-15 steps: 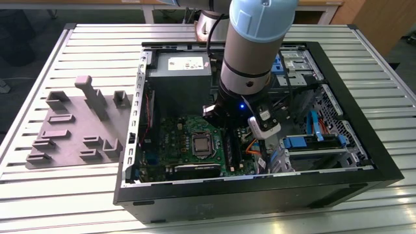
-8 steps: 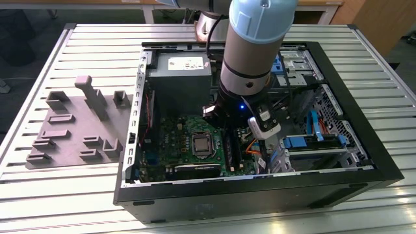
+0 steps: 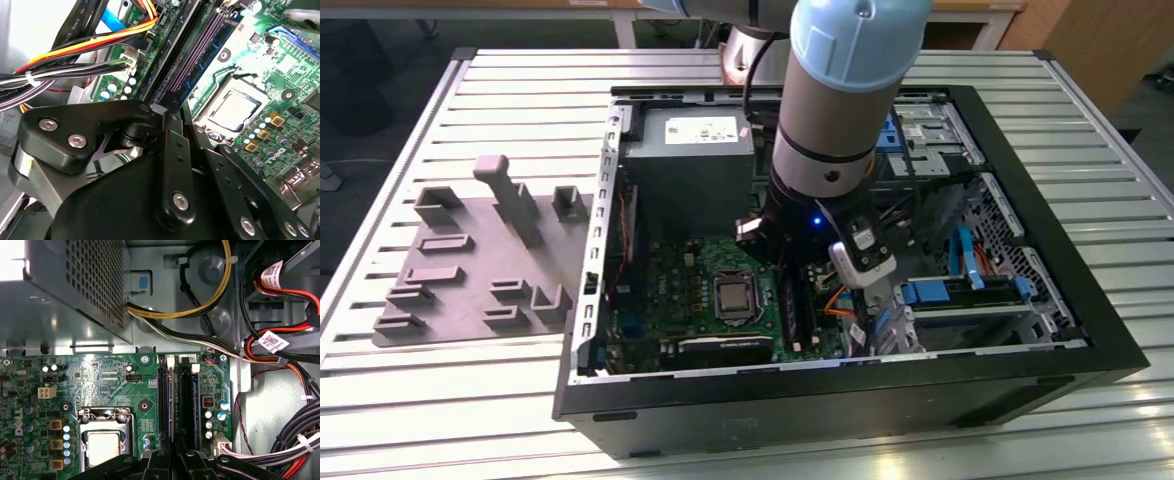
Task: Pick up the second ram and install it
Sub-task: 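Insert the second ram into the second slot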
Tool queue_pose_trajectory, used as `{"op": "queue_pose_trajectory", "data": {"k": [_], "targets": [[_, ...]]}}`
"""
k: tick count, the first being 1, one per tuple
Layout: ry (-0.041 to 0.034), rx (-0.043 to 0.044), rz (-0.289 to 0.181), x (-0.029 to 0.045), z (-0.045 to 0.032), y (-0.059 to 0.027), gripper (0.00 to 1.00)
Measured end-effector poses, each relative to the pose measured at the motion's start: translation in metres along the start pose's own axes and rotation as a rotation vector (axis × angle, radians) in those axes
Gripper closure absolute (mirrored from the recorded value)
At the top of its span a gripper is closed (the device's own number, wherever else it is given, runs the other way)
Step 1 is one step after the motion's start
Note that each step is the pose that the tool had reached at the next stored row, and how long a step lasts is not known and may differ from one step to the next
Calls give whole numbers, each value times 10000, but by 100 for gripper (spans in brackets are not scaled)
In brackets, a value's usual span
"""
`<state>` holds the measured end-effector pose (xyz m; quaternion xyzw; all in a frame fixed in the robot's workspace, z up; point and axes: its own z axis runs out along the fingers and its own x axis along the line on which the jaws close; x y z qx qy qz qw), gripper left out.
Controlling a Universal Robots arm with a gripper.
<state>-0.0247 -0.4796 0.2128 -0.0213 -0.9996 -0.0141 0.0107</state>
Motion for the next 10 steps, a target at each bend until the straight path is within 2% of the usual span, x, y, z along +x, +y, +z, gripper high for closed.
{"op": "queue_pose_trajectory", "data": {"k": [10], "targets": [[0,3,0,0,21,-1,86]]}}
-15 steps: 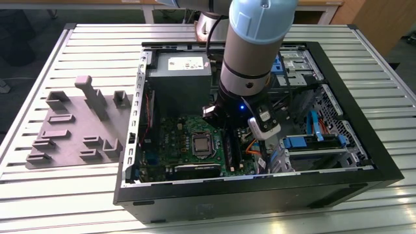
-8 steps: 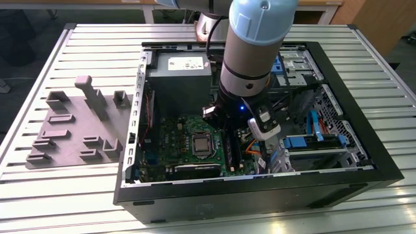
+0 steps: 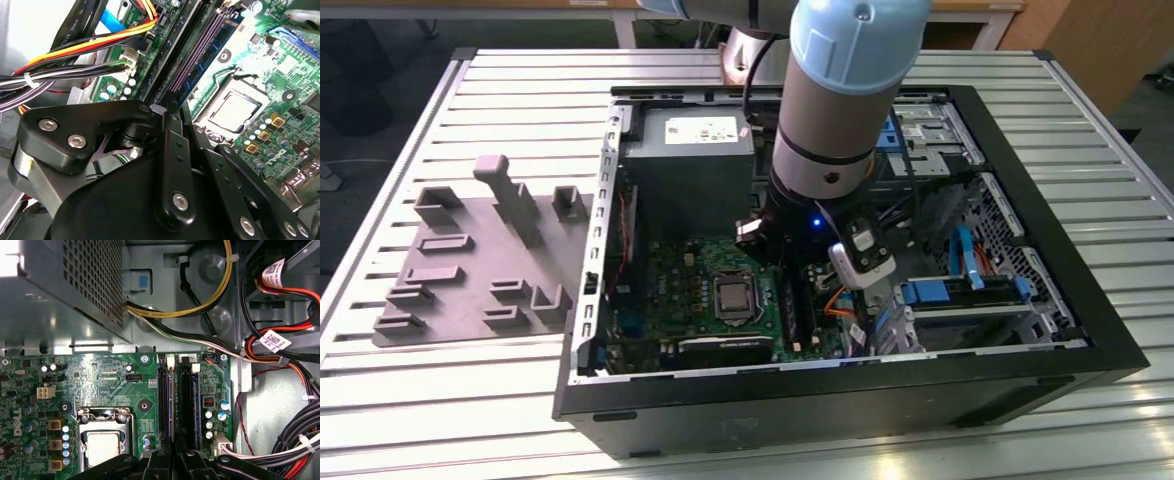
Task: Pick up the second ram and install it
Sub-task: 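Insert the second ram into the second slot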
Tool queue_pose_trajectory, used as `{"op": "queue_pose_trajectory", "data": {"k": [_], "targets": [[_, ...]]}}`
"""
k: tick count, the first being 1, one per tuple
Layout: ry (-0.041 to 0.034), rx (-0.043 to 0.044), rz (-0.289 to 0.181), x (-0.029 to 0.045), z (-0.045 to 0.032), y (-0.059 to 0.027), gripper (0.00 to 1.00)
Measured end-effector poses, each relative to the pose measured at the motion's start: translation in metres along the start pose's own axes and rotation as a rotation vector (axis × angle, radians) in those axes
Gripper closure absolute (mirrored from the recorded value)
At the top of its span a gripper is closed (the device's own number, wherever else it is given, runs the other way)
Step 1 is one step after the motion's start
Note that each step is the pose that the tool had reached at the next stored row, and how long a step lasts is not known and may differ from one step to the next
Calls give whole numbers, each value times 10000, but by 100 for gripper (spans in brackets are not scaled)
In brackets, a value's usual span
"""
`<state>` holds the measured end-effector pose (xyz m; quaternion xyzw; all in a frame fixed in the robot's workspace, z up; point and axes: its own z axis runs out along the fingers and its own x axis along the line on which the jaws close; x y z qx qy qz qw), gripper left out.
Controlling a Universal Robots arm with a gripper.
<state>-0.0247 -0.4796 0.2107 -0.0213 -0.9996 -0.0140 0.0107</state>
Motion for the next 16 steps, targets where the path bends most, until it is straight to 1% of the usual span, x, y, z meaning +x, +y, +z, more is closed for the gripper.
{"op": "queue_pose_trajectory", "data": {"k": [16], "targets": [[-1,-7,0,-1,-10,-13,86]]}}
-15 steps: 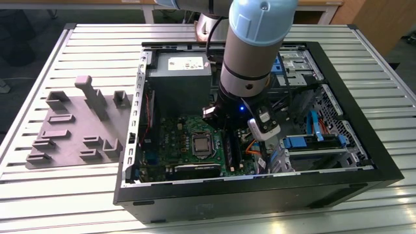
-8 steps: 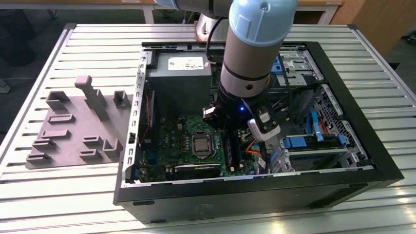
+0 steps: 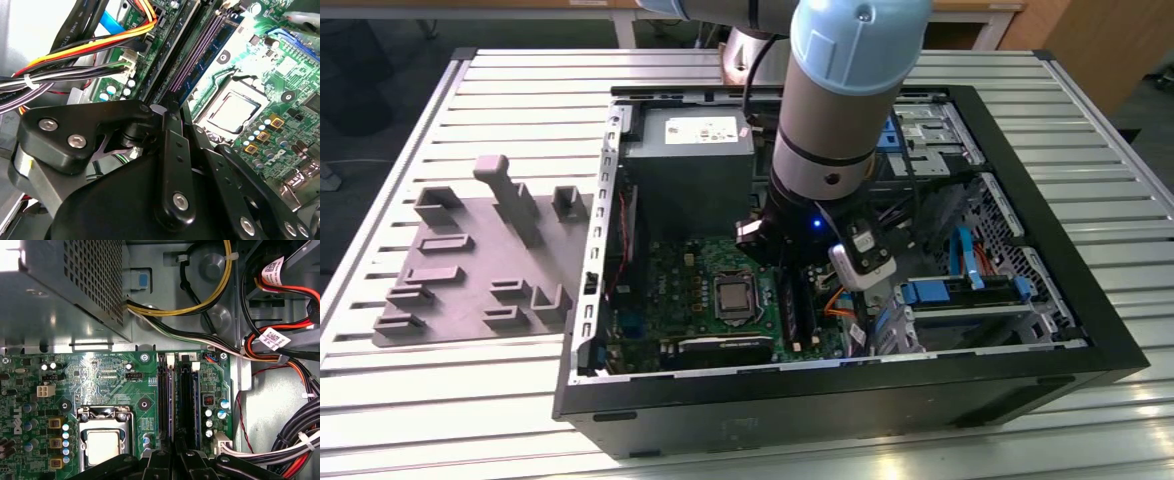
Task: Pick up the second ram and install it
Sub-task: 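Insert the second ram into the second slot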
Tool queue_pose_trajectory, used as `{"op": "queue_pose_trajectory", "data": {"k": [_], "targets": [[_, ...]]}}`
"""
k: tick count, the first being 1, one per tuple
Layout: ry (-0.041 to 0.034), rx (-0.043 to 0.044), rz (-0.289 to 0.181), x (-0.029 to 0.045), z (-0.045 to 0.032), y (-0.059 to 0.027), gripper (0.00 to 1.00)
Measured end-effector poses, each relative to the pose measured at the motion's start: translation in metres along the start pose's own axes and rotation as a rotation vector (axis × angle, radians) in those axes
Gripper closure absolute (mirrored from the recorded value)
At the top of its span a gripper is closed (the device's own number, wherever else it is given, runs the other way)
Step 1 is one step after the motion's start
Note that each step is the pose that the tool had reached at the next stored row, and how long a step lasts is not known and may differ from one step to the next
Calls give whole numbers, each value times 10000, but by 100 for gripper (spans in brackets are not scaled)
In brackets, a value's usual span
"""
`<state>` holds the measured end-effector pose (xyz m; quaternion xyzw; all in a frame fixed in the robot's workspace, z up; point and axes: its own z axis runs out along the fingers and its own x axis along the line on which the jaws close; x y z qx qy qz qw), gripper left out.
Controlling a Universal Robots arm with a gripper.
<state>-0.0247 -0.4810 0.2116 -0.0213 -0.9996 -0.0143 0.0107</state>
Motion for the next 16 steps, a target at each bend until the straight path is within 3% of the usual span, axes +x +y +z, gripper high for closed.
{"op": "queue_pose_trajectory", "data": {"k": [16], "targets": [[2,-47,-1,-1,23,1,86]]}}
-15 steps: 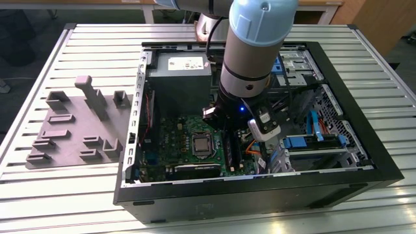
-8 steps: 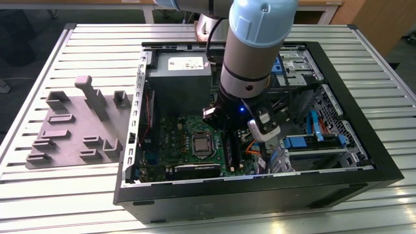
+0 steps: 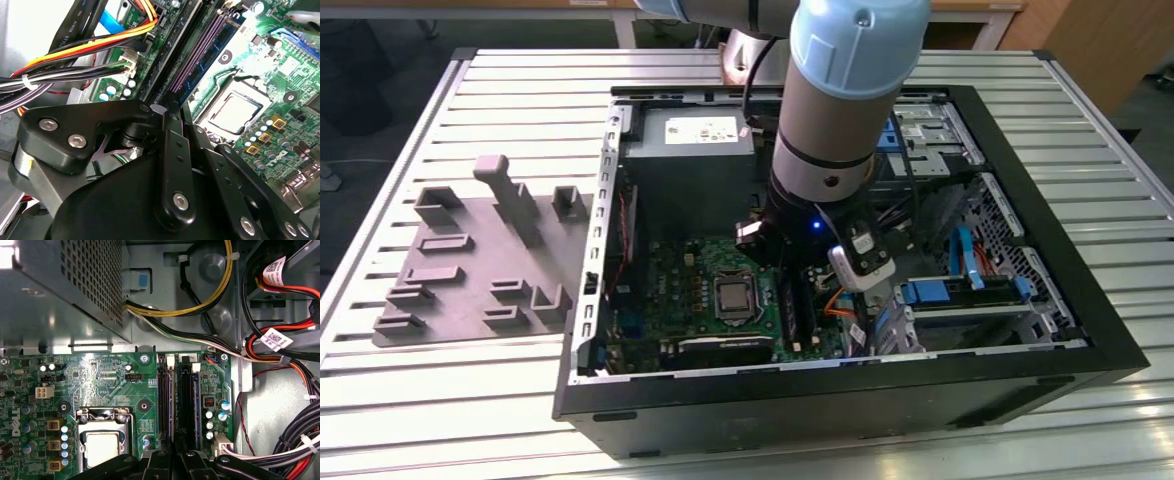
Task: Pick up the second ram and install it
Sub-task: 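Insert the second ram into the second slot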
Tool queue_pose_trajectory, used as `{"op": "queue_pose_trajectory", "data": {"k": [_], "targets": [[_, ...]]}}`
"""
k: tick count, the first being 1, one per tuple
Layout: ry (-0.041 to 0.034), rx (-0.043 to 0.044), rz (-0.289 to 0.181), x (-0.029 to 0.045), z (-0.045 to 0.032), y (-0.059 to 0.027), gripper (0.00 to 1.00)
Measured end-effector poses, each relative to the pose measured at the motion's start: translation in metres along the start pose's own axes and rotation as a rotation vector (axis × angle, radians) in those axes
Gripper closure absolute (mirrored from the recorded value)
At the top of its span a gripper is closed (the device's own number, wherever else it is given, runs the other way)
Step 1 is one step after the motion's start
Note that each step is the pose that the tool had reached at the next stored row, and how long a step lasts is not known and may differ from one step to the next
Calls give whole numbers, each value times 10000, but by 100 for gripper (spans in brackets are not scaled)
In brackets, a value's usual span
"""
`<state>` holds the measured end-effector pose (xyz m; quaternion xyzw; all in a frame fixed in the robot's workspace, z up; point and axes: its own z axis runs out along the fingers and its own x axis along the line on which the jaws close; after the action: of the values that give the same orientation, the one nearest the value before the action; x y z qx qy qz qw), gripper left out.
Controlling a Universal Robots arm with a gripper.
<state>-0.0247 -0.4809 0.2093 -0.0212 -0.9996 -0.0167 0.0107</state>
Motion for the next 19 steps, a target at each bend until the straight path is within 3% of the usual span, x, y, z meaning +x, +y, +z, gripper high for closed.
{"op": "queue_pose_trajectory", "data": {"k": [19], "targets": [[11,89,-131,-11,-7,1,86]]}}
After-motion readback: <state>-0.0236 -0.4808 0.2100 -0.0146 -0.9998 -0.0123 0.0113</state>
